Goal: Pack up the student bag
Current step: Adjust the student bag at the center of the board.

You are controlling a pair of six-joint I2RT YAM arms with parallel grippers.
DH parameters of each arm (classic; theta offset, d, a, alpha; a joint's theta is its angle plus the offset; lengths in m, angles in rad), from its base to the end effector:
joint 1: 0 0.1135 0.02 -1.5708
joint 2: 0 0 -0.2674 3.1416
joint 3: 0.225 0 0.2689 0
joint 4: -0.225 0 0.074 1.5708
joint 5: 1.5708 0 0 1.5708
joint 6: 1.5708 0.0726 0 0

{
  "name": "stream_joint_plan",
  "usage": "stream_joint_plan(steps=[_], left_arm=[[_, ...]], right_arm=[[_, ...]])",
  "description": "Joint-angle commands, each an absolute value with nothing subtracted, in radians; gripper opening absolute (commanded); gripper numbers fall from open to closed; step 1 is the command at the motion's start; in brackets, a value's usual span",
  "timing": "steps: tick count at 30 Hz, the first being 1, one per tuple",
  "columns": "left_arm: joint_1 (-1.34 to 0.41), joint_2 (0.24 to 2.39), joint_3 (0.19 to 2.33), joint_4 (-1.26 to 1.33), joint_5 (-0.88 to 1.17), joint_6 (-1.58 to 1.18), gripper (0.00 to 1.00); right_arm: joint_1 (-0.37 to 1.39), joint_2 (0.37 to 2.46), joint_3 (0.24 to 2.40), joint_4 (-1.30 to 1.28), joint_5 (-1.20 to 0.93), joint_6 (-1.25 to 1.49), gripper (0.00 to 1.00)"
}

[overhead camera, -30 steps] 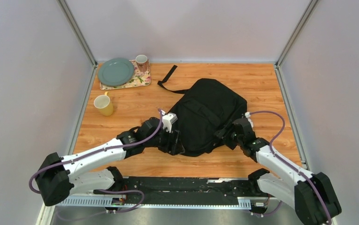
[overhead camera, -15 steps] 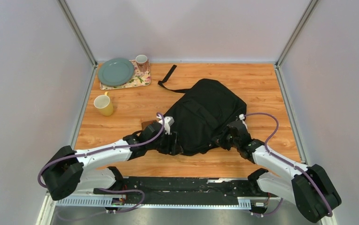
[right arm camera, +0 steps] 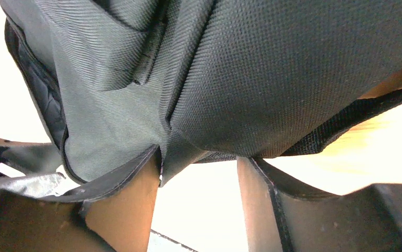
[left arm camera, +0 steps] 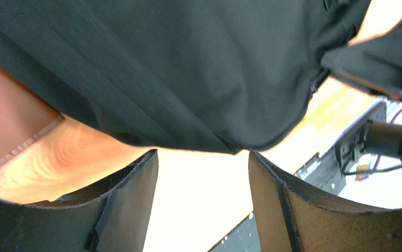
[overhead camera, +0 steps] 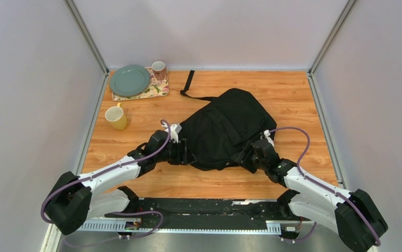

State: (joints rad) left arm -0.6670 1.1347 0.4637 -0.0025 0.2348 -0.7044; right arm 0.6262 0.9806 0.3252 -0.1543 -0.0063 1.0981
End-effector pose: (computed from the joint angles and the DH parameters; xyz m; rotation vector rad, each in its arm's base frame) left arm 0.1959 -0.1758 0.1497 0.0920 2.4178 -0.9569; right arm 0.1753 0.1274 0.1173 0.5911 2.4720 0.7772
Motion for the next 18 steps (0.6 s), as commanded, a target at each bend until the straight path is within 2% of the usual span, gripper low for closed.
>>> stream_joint_plan(steps=[1,4,7,8,9,18], left_arm=[[-0.744,1.001,0.471,-0.090,0.218,-0.652,0.71],[-0.856,0.967,0.531,-0.165,0.085,-0.603,0.71],[-0.917,0.988,0.572,-0.118,0.069,-0.569,0.71],[-0.925,1.005,0.583,-0.103,0.074,-0.557,0.71],[-0.934,1.026,0.610,-0.083,0.080,-0.531,0.71],[-0.992,1.275,0.725,0.035,0.216,-0.534,0.61]], right_arm=[[0.630,0.946,0.333,-0.183,0.077,1.045,0.55],[0.630,0.977,0.350,-0.178,0.074,1.042,0.47],[0.629,1.008,0.347,-0.143,0.040,1.048,0.40],[0.630,1.012,0.345,-0.132,0.035,1.046,0.34],[0.630,1.015,0.342,-0.129,0.025,1.046,0.22],[0.632,0.878,0.270,-0.114,0.037,1.051,0.00]])
